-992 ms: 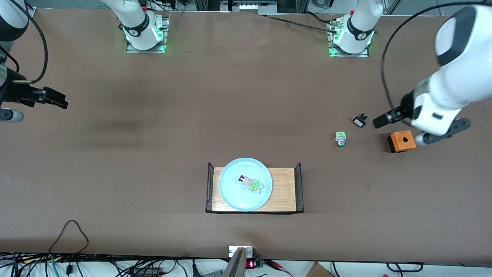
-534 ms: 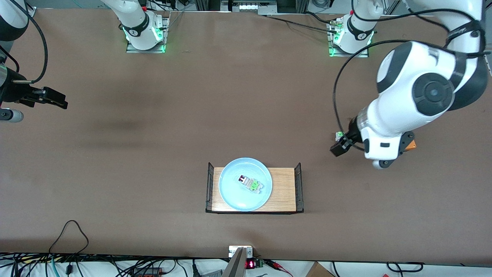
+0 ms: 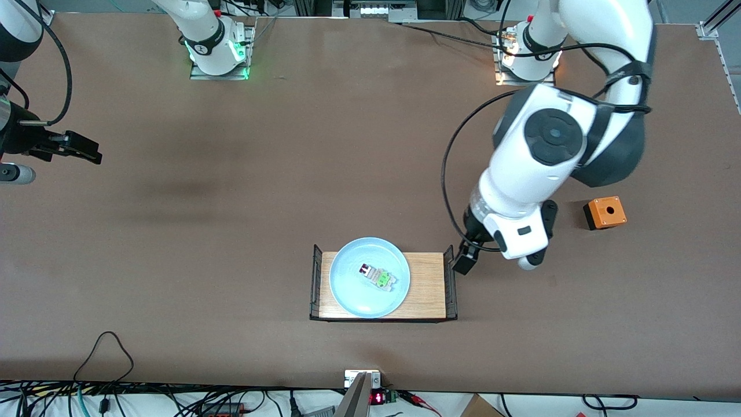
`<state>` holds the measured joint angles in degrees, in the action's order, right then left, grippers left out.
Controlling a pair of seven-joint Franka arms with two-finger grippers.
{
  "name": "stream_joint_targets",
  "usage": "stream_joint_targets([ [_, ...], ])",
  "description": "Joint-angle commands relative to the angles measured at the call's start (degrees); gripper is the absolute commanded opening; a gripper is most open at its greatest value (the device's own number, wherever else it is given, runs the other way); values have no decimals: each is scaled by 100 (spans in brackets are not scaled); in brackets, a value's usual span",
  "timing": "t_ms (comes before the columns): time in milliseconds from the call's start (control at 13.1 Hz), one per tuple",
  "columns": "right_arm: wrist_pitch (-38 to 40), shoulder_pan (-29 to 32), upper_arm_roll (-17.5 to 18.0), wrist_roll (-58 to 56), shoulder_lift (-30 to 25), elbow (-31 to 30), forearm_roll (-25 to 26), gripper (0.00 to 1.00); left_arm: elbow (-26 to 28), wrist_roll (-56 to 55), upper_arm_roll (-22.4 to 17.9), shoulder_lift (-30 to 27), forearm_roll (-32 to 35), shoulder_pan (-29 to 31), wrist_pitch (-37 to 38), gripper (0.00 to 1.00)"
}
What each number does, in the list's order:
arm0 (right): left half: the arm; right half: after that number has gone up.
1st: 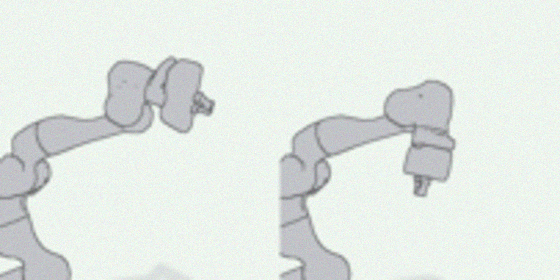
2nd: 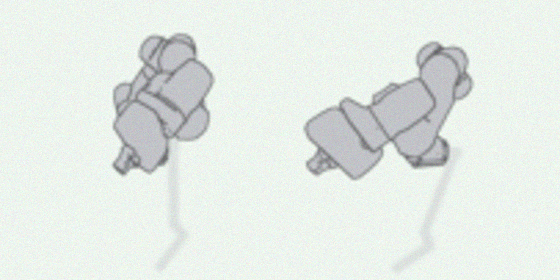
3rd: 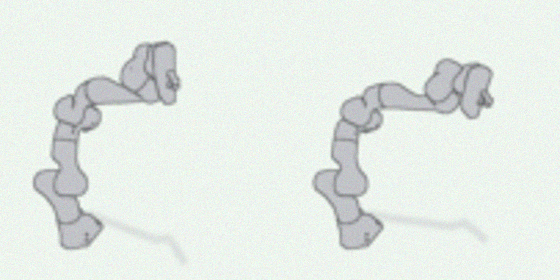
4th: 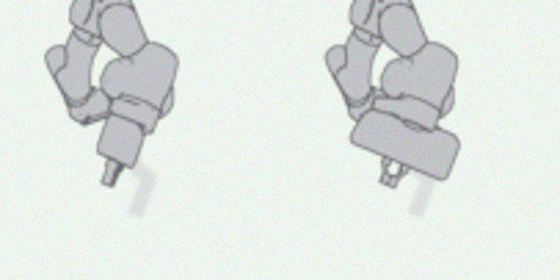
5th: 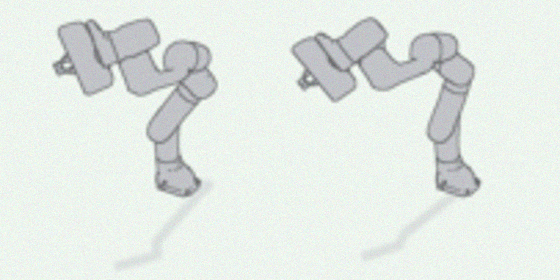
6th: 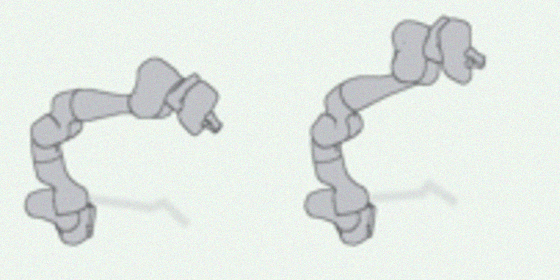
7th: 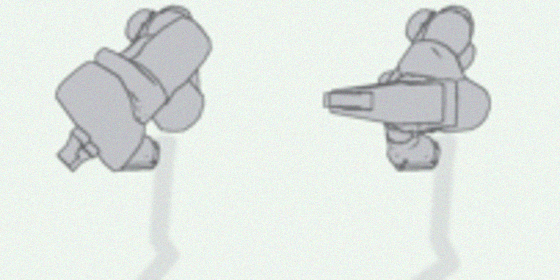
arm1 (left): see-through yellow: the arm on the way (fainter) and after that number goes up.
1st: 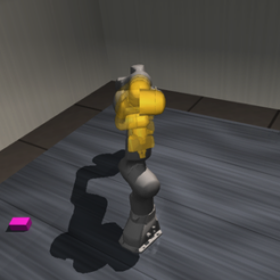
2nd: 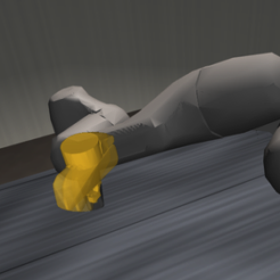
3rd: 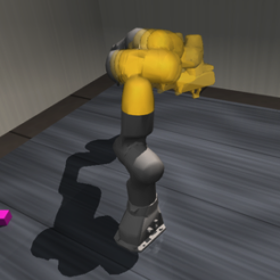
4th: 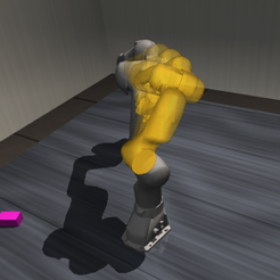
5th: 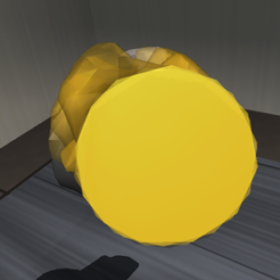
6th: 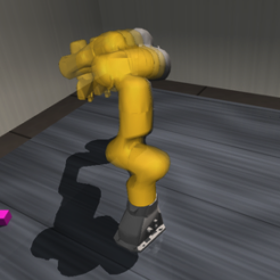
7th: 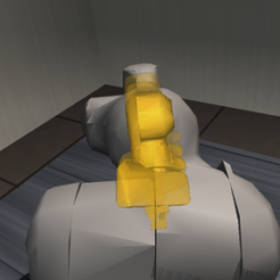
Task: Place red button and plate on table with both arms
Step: 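Lower the left gripper onto the white-green switch block and close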
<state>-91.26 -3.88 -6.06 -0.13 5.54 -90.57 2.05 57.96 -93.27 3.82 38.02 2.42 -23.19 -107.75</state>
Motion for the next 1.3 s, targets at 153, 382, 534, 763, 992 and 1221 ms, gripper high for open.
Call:
stream_joint_targets([
  [153,12,1,-18,-92,-62,13,-108,100,-1119,-1043,-934,1030,127,-1011,-465,100],
  [382,12,1,-18,-92,-62,13,-108,100,-1111,-1255,-1523,1241,119,-1582,-992,100],
  [534,12,1,-18,-92,-62,13,-108,100,-1111,-1229,-1796,1401,119,-1829,-1177,100],
  [763,12,1,-18,-92,-62,13,-108,100,-1102,-931,-1999,1646,372,-2101,-1327,100],
  [992,20,10,-18,-92,-62,13,-99,100,-1102,-535,-2078,1849,505,-2251,-1458,100],
  [1221,38,10,-18,-92,-53,13,-99,100,-1120,-508,-2359,2051,628,-2444,-1651,100],
])
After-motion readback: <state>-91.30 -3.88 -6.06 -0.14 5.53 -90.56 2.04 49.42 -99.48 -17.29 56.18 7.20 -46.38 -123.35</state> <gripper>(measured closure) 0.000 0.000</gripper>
